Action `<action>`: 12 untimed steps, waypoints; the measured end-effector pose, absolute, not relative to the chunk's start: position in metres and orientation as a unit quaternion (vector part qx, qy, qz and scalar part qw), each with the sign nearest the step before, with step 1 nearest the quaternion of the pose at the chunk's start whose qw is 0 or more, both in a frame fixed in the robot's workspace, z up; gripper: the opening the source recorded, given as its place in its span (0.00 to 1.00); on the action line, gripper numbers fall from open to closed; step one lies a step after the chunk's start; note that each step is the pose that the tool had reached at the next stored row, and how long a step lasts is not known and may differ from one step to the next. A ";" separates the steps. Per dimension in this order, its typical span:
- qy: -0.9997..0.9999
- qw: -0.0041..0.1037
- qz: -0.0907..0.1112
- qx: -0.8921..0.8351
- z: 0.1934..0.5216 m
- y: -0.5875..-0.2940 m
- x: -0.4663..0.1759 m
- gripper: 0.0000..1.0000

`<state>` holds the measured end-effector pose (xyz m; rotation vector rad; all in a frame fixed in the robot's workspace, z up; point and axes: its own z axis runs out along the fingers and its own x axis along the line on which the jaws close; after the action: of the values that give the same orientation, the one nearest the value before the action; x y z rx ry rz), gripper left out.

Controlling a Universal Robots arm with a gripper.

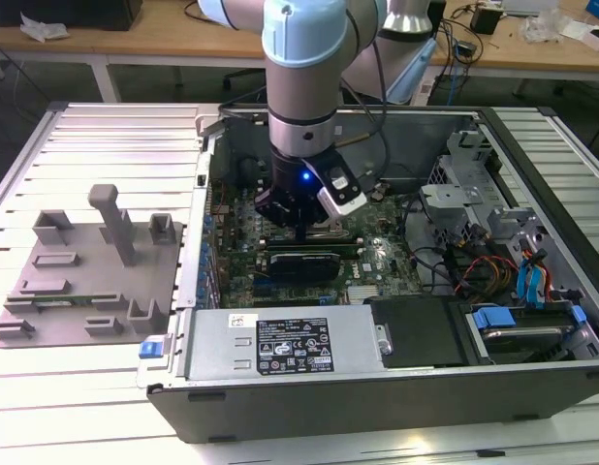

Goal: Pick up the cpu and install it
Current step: 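Install the second cpu locking lever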

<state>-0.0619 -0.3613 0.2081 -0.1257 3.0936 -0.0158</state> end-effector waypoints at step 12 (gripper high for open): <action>0.999 0.023 -0.005 -0.041 0.202 -0.361 -0.065 0.11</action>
<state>-0.0653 -0.3613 0.2021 -0.1256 3.0938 -0.0161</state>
